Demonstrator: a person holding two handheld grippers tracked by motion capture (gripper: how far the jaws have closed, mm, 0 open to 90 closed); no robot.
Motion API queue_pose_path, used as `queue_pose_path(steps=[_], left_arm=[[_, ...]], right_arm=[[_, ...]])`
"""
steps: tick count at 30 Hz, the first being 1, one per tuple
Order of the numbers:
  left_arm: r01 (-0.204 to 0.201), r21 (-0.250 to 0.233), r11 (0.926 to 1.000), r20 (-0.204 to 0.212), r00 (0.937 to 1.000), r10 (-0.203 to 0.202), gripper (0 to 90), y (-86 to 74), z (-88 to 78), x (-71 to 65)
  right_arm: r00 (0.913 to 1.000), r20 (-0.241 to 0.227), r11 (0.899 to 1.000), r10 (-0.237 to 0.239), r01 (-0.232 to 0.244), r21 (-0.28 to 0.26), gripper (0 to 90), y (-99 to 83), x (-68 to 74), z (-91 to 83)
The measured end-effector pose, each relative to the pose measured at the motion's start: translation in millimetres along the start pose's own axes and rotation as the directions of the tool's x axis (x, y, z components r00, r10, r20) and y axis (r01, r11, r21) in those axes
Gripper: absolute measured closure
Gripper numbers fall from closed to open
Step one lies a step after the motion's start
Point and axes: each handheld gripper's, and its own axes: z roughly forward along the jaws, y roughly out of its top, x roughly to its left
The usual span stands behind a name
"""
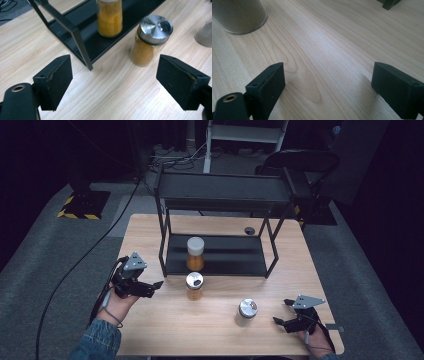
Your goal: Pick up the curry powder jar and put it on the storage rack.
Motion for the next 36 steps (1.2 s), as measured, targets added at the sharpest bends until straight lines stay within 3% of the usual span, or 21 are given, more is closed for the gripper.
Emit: queue_pose_path(steps=[16, 20, 26, 36], left_arm=[[0.034, 0.009, 0.9994, -0.029, 0.999, -0.034, 13.7, -57.9, 10.2, -1.1], [0.04, 0.013, 0.9991, -0.037, 0.9985, -0.04, 13.7, -66.2, 13.0, -2.3], [0.068, -0.01, 0.9976, -0.037, 0.997, -0.069, 13.6, -88.6, 20.6, -1.7], [0.086, -0.005, 0.9962, -0.047, 0.9951, -0.087, 13.5, -108.4, 31.3, -3.9]], right_arm=[[1.0, 0.0, 1.0, 0.0, 0.0, 0.0, 11.5, 0.0, 0.0, 0.0], [1.0, 0.0, 1.0, 0.0, 0.0, 0.0, 11.5, 0.0, 0.0, 0.0], [1.0, 0.0, 1.0, 0.0, 0.0, 0.0, 11.5, 0.0, 0.0, 0.0], [1.0, 0.0, 1.0, 0.0, 0.0, 0.0, 11.5, 0.0, 0.1, 0.0]])
